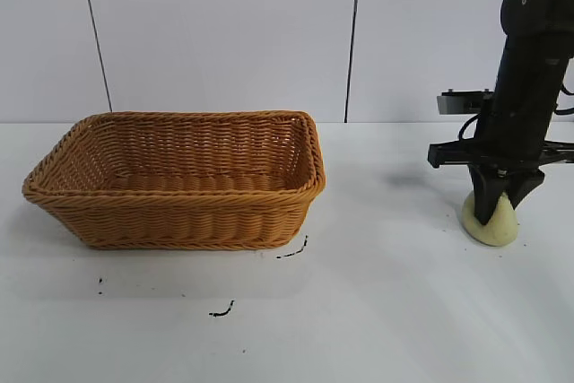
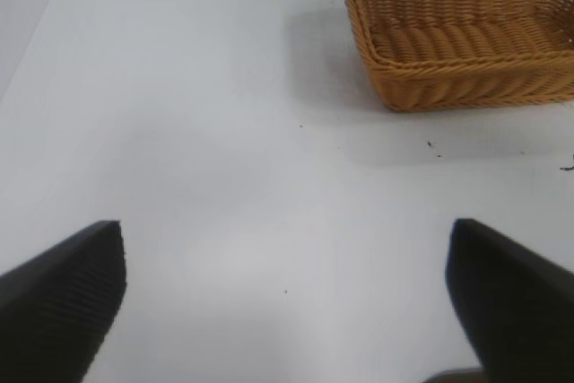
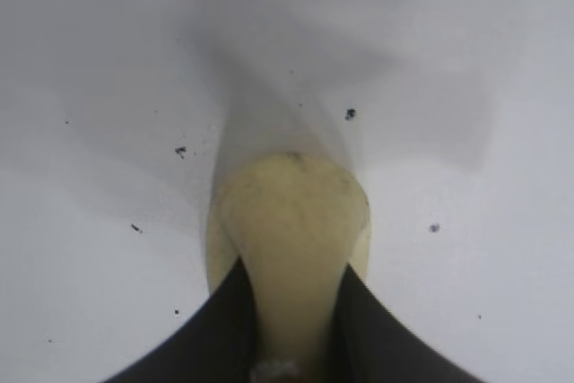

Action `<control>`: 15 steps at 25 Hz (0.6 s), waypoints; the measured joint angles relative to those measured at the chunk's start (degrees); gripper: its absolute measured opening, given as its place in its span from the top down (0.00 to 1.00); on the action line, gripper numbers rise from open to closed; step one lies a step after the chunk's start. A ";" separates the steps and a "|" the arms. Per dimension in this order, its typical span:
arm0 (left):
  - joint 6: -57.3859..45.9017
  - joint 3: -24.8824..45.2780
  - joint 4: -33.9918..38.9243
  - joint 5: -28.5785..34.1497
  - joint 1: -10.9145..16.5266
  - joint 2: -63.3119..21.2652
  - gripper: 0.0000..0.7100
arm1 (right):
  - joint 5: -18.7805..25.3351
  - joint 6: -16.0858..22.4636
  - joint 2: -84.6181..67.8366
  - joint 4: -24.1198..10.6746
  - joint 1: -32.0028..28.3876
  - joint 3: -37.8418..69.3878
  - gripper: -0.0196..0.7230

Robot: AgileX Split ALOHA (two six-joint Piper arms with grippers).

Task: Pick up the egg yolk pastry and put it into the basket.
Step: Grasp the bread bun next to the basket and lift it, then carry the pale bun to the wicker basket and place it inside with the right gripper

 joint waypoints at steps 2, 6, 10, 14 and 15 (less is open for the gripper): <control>0.00 0.00 0.00 0.00 0.00 0.00 0.02 | 0.99 0.00 -0.65 0.00 0.00 -0.57 0.81; 0.00 0.00 0.00 0.00 0.00 0.00 0.02 | 5.76 0.00 -3.42 0.00 0.00 -5.05 0.81; 0.00 0.00 0.00 0.00 0.00 0.00 0.02 | 11.41 0.00 -6.67 -0.40 0.00 -12.55 0.82; 0.00 0.00 0.00 0.00 0.00 0.00 0.02 | 14.30 0.00 -7.78 -0.40 0.00 -19.99 0.82; 0.00 0.00 0.00 0.00 0.00 0.00 0.02 | 14.54 0.00 -7.83 -0.40 0.00 -21.27 0.82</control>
